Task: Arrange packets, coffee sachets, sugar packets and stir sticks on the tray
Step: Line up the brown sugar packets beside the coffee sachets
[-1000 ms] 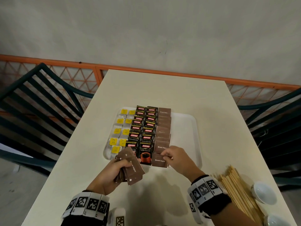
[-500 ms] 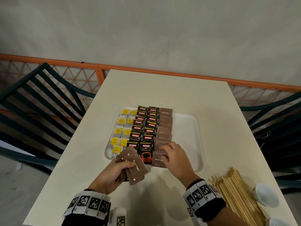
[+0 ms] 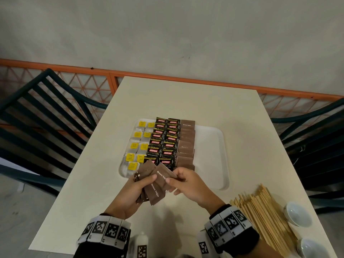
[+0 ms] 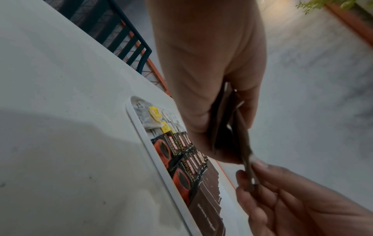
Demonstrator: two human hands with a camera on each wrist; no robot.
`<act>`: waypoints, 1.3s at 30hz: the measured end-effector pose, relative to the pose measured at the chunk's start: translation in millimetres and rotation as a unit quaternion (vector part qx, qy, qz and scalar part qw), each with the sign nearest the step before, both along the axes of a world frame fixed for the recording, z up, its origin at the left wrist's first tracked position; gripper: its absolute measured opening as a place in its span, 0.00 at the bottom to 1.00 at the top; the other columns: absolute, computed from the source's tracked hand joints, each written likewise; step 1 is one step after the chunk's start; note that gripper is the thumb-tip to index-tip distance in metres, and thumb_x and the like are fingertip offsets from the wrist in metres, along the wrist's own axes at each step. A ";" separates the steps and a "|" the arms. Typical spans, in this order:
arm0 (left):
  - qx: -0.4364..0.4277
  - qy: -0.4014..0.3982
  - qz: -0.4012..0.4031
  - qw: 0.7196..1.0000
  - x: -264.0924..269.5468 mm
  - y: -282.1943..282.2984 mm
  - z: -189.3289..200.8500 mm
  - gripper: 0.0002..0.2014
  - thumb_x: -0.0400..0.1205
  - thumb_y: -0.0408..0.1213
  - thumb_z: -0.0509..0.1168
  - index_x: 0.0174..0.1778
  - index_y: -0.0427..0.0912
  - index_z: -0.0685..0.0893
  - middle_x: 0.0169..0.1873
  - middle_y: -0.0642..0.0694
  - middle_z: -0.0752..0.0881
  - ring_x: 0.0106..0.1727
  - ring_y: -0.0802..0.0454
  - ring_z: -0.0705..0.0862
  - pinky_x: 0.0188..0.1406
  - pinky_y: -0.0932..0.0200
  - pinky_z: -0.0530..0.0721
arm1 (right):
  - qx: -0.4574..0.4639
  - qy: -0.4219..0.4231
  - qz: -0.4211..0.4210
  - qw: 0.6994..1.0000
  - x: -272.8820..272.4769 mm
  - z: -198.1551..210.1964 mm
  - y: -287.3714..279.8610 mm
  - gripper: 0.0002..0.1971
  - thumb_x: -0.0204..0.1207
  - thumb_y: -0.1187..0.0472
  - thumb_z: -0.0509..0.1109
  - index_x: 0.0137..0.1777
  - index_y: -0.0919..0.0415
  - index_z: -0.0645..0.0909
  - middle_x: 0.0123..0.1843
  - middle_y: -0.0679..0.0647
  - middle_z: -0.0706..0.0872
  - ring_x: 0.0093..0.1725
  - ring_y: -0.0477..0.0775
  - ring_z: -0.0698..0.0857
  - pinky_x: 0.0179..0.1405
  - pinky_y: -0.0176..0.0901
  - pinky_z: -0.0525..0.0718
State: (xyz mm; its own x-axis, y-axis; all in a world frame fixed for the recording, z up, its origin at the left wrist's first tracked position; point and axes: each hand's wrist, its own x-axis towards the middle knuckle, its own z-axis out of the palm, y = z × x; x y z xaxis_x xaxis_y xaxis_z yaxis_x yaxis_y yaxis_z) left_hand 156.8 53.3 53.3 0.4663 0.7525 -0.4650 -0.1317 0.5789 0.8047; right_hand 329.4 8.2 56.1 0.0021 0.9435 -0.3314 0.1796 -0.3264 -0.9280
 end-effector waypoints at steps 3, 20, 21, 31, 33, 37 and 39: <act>-0.010 0.010 -0.011 1.000 -5.7 5.5 -1.8 0.12 0.80 0.25 0.58 0.55 0.39 0.83 0.41 0.40 0.90 0.38 0.48 0.88 0.36 0.56 0.84 | -0.005 0.067 -0.059 0.996 -0.6 -0.4 3.2 0.02 0.77 0.65 0.69 0.45 0.58 0.79 0.43 0.54 0.89 0.40 0.48 0.88 0.40 0.39 0.87; -0.046 0.077 -0.041 0.995 -20.7 42.5 -17.3 0.11 0.78 0.26 0.65 0.55 0.40 0.82 0.39 0.43 0.89 0.38 0.49 0.86 0.32 0.59 0.80 | -0.048 0.024 -0.288 0.956 52.2 -24.2 24.7 0.06 0.73 0.69 0.71 0.44 0.57 0.82 0.40 0.51 0.87 0.39 0.47 0.83 0.38 0.34 0.78; -0.051 0.078 -0.038 0.995 -20.2 42.3 -18.5 0.11 0.78 0.26 0.65 0.54 0.41 0.82 0.38 0.43 0.89 0.38 0.49 0.86 0.34 0.57 0.80 | -0.049 0.008 -0.286 0.957 50.4 -26.4 25.2 0.06 0.73 0.69 0.72 0.44 0.58 0.81 0.40 0.51 0.87 0.39 0.46 0.83 0.36 0.33 0.77; -0.064 0.089 0.011 0.994 -11.6 41.9 -20.3 0.15 0.79 0.27 0.64 0.62 0.38 0.79 0.45 0.39 0.87 0.44 0.46 0.84 0.37 0.54 0.79 | -0.067 -0.113 -0.293 0.947 44.5 -54.5 32.1 0.11 0.71 0.63 0.75 0.51 0.58 0.79 0.43 0.53 0.86 0.45 0.52 0.84 0.44 0.35 0.81; -0.065 0.080 0.023 0.994 -6.6 39.9 -18.8 0.14 0.79 0.27 0.63 0.61 0.38 0.80 0.44 0.39 0.87 0.43 0.47 0.84 0.37 0.54 0.79 | -0.053 -0.124 -0.291 0.947 44.8 -54.0 30.6 0.13 0.71 0.62 0.75 0.52 0.57 0.76 0.37 0.48 0.82 0.40 0.46 0.82 0.38 0.29 0.77; -0.065 0.064 0.043 0.995 5.9 34.9 -16.2 0.10 0.79 0.26 0.63 0.53 0.41 0.81 0.40 0.41 0.87 0.40 0.48 0.84 0.35 0.56 0.79 | -0.047 -0.162 -0.273 0.947 45.6 -51.1 29.3 0.17 0.72 0.60 0.74 0.57 0.57 0.71 0.33 0.46 0.78 0.35 0.40 0.78 0.34 0.26 0.72; -0.063 0.057 0.051 0.995 12.8 32.6 -14.7 0.10 0.79 0.26 0.63 0.52 0.42 0.82 0.41 0.42 0.87 0.41 0.49 0.85 0.36 0.56 0.80 | -0.031 -0.188 -0.268 0.944 44.5 -47.5 27.6 0.17 0.73 0.58 0.73 0.58 0.56 0.70 0.35 0.47 0.77 0.37 0.43 0.78 0.33 0.25 0.71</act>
State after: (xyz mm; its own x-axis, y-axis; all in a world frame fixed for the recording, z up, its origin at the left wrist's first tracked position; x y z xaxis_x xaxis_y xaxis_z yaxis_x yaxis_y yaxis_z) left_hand 169.6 85.9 38.6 0.3298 0.7252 -0.6044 -0.1064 0.6647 0.7395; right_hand 373.9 35.8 8.6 0.6020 0.7529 -0.2661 0.2872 -0.5151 -0.8076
